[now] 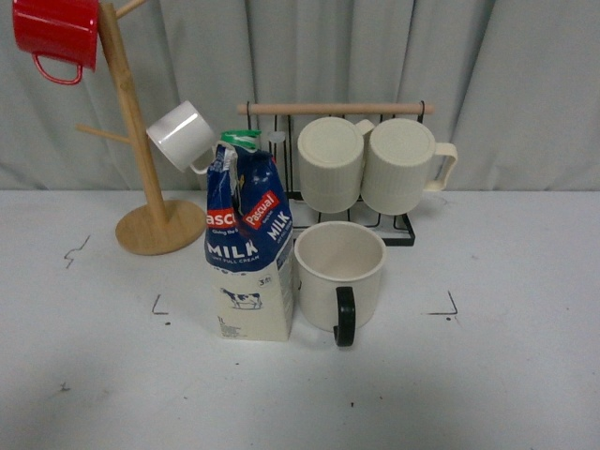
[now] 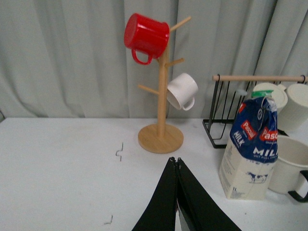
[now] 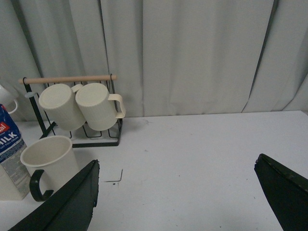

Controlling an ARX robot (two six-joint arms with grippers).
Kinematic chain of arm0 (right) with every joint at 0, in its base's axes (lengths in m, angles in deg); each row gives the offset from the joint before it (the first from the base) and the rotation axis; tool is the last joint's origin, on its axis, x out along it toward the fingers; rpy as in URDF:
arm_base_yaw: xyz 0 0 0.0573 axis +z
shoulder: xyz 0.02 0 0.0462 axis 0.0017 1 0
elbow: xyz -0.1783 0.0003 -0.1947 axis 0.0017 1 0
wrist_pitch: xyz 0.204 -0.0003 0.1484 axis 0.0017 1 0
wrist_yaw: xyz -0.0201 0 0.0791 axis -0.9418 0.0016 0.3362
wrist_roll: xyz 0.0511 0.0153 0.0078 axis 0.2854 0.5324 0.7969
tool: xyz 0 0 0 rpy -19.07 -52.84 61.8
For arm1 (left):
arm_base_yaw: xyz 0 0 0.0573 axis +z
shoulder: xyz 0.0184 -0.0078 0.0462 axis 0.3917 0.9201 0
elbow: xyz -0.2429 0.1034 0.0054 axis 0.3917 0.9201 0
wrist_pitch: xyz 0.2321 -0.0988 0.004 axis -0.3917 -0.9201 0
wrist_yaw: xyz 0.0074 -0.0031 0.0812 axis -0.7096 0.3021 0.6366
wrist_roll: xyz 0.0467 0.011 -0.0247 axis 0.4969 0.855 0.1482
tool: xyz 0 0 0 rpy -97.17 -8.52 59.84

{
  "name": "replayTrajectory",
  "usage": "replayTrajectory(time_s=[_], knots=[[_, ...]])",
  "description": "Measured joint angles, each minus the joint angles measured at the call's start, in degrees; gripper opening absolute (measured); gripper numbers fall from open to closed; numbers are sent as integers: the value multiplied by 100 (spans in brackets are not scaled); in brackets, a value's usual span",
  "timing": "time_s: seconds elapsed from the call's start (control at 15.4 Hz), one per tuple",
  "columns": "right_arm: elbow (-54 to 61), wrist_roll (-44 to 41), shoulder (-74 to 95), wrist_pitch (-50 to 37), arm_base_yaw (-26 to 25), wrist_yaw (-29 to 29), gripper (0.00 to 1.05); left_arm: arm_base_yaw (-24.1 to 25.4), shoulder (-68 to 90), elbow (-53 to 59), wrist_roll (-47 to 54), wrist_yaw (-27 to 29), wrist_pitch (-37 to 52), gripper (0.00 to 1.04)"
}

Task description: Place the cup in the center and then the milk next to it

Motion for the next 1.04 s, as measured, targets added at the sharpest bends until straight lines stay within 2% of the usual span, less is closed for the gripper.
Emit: replayTrajectory(time_s=[0.13,0.65,1.04], knots=[[0,0,0,4,0,0,98,2,0,0,0,0,52,2],[0,0,0,4,0,0,98,2,0,0,0,-2,35,97],[0,0,0,4,0,0,98,2,0,0,2,-4,35,98]])
